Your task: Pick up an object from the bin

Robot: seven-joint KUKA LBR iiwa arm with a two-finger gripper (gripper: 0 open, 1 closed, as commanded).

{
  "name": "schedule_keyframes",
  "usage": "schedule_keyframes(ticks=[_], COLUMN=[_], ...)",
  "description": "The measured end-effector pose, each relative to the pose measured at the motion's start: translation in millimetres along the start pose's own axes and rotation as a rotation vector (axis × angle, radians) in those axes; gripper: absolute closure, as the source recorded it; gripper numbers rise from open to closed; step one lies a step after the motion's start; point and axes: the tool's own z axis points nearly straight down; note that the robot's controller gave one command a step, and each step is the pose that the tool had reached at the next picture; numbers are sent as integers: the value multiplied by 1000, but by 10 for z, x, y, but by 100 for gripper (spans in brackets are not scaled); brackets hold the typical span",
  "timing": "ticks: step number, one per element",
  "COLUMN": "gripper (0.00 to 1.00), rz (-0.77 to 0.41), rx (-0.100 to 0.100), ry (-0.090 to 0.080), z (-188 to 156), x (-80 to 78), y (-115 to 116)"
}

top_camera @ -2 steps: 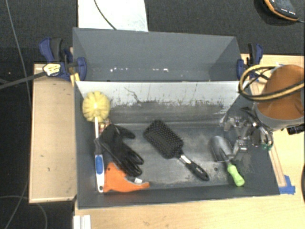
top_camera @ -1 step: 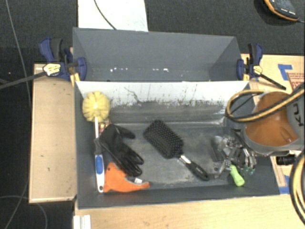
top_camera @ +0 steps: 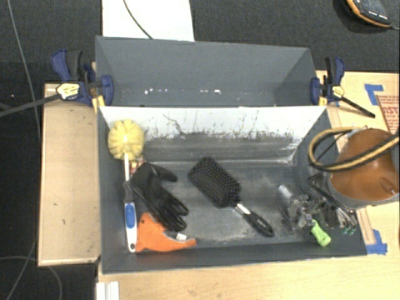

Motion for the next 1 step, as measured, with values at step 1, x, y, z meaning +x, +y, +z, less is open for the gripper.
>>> schedule_keyframes(ticks=[1], gripper=[100], rz=[-1], rx=[0], ry=[0], z=[0], x=[0], y=[0])
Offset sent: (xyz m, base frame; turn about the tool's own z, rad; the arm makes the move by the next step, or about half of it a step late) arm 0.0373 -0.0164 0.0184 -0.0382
